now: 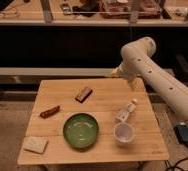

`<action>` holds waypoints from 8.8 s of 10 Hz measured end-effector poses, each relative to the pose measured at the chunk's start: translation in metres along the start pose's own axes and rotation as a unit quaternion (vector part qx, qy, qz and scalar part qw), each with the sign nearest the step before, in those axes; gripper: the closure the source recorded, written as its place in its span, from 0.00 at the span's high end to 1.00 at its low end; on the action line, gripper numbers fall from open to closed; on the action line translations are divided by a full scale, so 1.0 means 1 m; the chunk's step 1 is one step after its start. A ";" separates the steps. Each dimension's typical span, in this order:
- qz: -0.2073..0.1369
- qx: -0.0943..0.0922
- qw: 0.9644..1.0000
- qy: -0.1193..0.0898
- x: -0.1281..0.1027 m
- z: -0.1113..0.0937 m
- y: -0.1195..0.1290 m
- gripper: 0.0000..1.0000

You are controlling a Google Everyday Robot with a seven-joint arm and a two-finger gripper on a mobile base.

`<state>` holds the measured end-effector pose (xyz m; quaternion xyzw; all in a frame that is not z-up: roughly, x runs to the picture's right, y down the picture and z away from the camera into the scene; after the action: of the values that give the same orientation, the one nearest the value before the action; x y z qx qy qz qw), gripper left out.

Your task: Place the eraser in the ceramic cup

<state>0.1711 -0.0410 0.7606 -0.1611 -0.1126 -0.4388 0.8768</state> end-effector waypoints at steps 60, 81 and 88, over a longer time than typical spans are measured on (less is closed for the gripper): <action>-0.031 0.010 0.995 -0.099 -0.097 0.240 -0.177 0.80; -0.019 0.028 0.996 -0.081 -0.087 0.136 -0.107 0.00; -0.030 0.038 0.997 -0.066 -0.092 0.105 -0.087 0.00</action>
<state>0.0405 0.0174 0.8426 -0.1533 -0.1913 -0.4485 0.8595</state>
